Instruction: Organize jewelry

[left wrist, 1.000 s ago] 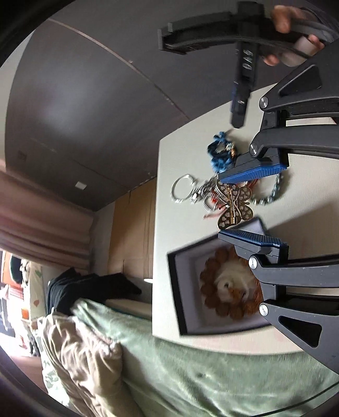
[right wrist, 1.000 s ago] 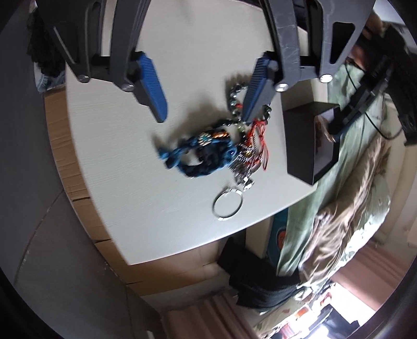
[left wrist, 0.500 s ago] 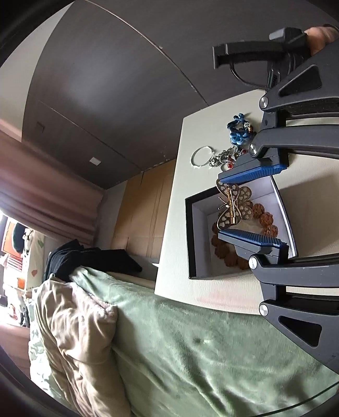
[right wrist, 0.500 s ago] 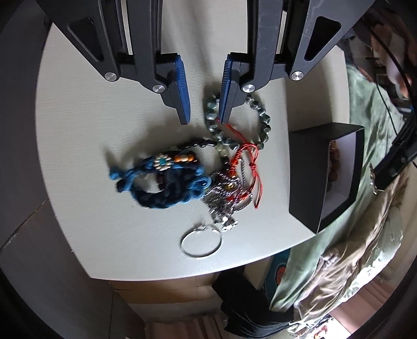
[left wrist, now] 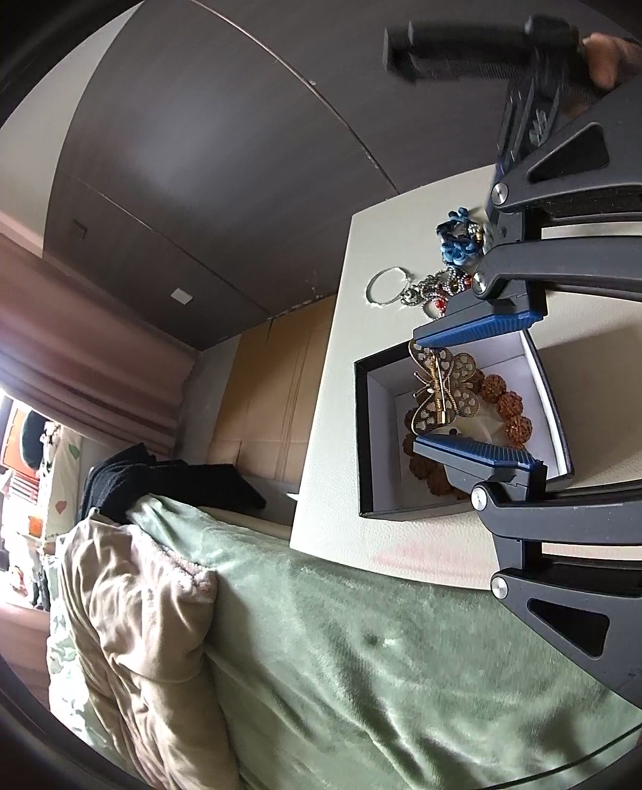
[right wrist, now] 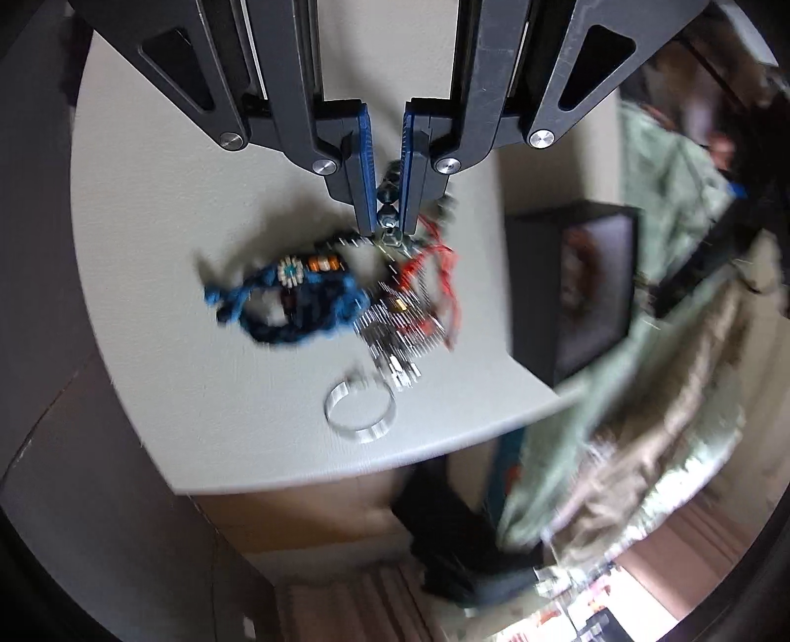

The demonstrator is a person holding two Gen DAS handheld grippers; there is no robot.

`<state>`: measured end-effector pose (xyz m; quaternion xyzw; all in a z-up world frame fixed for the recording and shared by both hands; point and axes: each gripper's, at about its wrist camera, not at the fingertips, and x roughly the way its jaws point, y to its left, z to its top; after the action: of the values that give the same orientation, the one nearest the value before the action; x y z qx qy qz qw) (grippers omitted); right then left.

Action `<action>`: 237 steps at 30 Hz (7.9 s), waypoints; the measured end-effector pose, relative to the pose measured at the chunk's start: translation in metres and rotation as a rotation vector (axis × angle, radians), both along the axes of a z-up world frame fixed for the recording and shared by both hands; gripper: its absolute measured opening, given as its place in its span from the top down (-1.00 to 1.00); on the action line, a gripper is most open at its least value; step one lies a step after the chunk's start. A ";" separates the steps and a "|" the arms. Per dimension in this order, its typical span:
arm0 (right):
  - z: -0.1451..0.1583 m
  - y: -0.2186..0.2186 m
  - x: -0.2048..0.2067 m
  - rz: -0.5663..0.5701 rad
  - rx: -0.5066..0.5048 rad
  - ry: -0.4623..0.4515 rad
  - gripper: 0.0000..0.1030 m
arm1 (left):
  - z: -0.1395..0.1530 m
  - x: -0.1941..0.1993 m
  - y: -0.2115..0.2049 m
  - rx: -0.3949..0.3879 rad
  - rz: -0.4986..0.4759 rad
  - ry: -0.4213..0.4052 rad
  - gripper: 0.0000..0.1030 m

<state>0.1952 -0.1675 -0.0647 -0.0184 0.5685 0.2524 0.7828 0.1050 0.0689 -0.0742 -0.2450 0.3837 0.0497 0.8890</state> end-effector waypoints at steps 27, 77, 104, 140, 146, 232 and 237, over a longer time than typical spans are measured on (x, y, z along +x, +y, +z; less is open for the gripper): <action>0.038 0.079 -0.003 0.052 0.446 -0.001 0.80 | 0.005 -0.012 0.065 -0.057 0.169 0.001 -0.99; 0.013 -0.137 0.064 -0.427 0.285 0.065 -0.87 | 0.003 0.085 -0.115 0.165 -0.286 0.122 -0.39; 0.005 -0.183 0.074 -0.523 0.277 0.106 -0.87 | -0.062 0.135 -0.184 0.265 -0.435 0.302 0.56; -0.036 -0.020 0.044 -0.185 -0.113 0.043 0.14 | 0.015 0.043 -0.048 -0.051 -0.192 -0.012 0.81; -0.050 -0.005 0.039 -0.148 -0.212 0.030 0.71 | 0.016 0.035 -0.031 -0.063 -0.159 -0.015 0.81; 0.030 -0.123 0.038 -0.446 0.103 -0.149 -1.00 | -0.007 0.079 -0.106 0.061 -0.311 0.109 -0.75; 0.020 -0.132 0.047 -0.450 0.097 -0.096 -1.00 | -0.012 0.096 -0.118 0.104 -0.336 0.143 -0.47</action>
<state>0.2418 -0.2991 -0.0443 0.1344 0.5075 0.0973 0.8455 0.2008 -0.0490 -0.0866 -0.1270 0.4781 -0.0622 0.8668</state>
